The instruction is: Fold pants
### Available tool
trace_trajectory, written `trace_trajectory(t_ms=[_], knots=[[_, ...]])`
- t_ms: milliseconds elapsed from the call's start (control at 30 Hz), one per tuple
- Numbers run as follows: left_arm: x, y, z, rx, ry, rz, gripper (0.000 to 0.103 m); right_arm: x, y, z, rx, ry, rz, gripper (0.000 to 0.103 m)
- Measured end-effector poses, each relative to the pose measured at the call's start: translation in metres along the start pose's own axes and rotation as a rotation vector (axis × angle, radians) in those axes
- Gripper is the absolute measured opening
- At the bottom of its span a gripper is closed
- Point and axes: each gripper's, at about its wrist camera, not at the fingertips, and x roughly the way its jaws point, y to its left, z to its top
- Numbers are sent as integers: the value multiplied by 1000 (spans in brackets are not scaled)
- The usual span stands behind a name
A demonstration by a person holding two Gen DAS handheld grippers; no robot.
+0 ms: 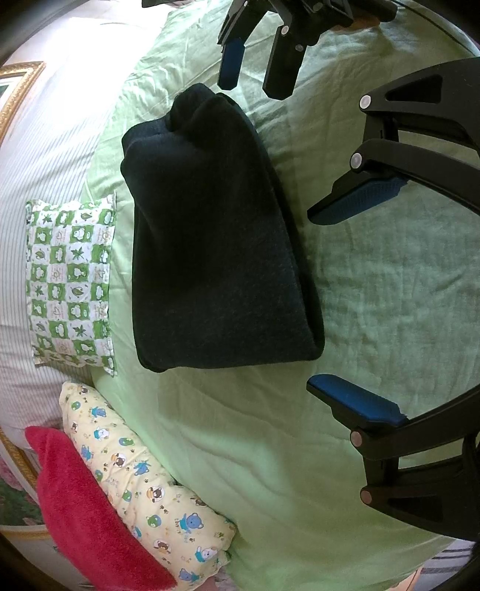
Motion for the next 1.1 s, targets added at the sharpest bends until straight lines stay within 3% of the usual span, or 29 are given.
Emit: trace_trajectory(t_ms=[1100], knots=[[-6, 3, 9, 2, -35, 42, 84, -1, 0, 9, -7, -25, -2, 94]])
